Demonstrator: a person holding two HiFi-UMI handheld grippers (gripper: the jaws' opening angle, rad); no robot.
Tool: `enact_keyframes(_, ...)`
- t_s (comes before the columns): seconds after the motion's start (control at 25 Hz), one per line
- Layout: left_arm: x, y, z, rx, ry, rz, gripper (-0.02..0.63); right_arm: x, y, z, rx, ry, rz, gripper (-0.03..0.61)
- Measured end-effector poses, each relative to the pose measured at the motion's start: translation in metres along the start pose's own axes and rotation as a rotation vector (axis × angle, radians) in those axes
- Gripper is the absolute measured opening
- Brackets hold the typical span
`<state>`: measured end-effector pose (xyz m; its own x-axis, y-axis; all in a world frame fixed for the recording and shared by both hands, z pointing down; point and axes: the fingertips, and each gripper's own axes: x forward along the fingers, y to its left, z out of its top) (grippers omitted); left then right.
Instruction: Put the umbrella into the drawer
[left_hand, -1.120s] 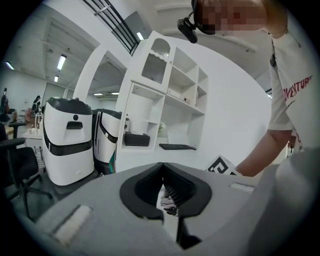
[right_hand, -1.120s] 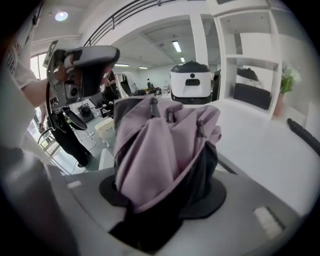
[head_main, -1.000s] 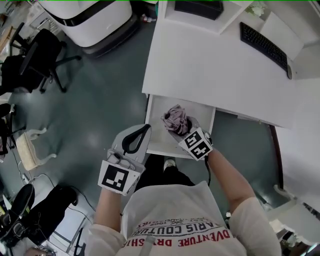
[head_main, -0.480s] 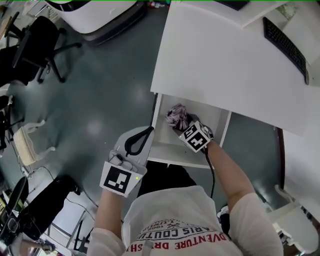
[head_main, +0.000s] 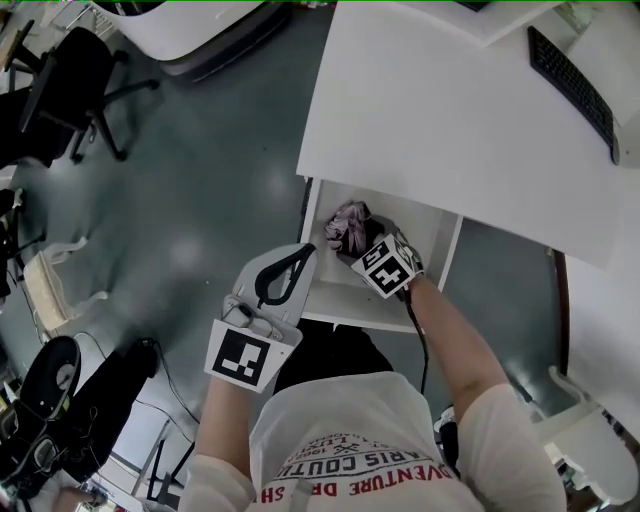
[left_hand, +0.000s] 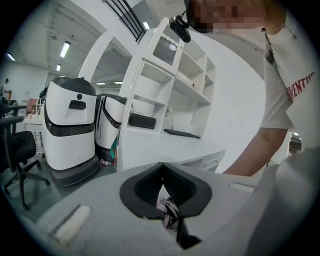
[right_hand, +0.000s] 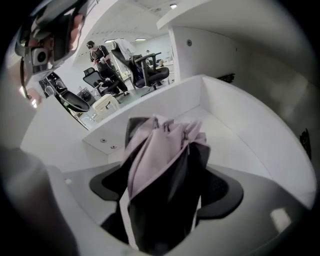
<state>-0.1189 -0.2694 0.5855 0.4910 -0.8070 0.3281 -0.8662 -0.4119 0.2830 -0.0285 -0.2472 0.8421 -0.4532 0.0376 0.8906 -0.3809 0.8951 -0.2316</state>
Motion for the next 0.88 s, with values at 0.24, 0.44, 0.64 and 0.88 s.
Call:
enact_keyframes(0.24, -0.011, -0.015, 0.032, 0.019, -0.025, -0.008, 0.005, -0.072, 0.009, 0.040, -0.025, -0.126, -0.044, 0.387)
enact_keyframes(0.44, -0.020, -0.034, 0.068, 0.066, -0.051, -0.010, 0.005, -0.157, 0.006, 0.078, -0.011, -0.305, -0.137, 0.186)
enact_keyframes(0.64, -0.027, -0.050, 0.109, 0.120, -0.095, -0.025, 0.005, -0.236, 0.003, 0.109, 0.015, -0.469, -0.237, 0.057)
enact_keyframes(0.88, -0.030, -0.075, 0.158, 0.169, -0.123, -0.034, 0.005, -0.333, 0.008, 0.135, 0.035, -0.651, -0.320, 0.000)
